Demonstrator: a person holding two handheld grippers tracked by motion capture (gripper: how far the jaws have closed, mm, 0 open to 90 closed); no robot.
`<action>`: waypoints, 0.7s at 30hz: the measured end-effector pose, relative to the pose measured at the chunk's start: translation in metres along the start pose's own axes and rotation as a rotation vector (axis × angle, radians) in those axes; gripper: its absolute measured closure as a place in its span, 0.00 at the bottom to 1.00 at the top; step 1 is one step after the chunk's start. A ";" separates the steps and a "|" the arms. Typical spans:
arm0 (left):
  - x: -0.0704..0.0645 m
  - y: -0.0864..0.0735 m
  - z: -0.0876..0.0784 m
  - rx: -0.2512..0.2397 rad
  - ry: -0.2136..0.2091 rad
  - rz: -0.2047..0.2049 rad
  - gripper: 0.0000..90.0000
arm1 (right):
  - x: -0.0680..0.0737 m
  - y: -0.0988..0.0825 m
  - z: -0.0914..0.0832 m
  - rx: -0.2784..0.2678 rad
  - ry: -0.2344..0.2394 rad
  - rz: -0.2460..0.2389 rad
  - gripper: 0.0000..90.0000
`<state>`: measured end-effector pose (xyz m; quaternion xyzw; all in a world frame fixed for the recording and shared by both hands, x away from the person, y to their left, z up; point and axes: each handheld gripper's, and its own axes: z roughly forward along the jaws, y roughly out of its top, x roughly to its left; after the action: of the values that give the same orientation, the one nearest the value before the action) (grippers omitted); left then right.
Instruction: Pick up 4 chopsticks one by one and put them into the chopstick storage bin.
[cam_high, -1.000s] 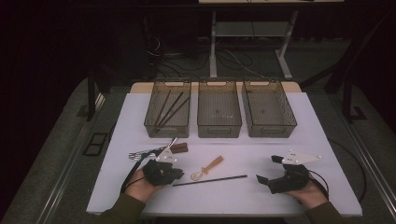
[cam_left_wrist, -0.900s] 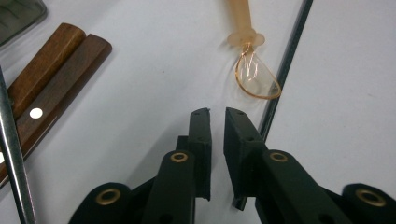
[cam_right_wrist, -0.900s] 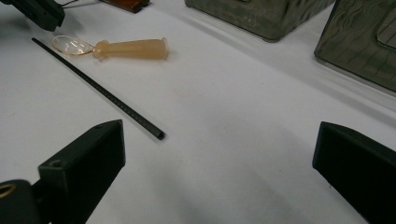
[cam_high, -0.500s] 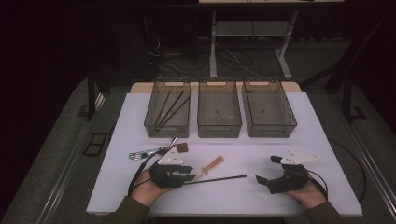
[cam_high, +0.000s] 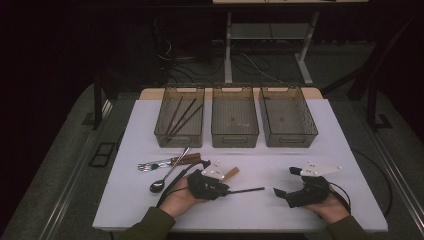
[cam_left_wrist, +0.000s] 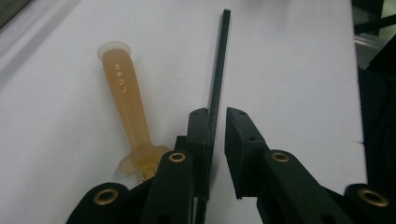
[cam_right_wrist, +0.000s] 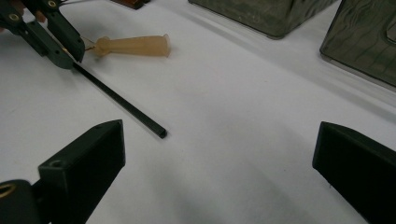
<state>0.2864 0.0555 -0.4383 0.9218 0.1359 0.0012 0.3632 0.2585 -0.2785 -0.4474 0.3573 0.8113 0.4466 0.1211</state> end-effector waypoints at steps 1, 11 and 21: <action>0.001 0.000 0.001 0.011 0.002 0.005 0.90 | 0.000 0.000 0.000 0.001 0.000 0.001 0.02; 0.003 -0.001 0.005 0.030 0.001 0.013 0.93 | 0.001 0.000 0.001 0.001 0.003 0.004 0.02; 0.004 -0.002 0.005 0.024 -0.003 0.035 0.96 | 0.001 0.000 0.000 0.002 0.004 0.006 0.02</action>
<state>0.2906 0.0544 -0.4436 0.9284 0.1194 0.0046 0.3520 0.2580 -0.2775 -0.4474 0.3589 0.8108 0.4470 0.1178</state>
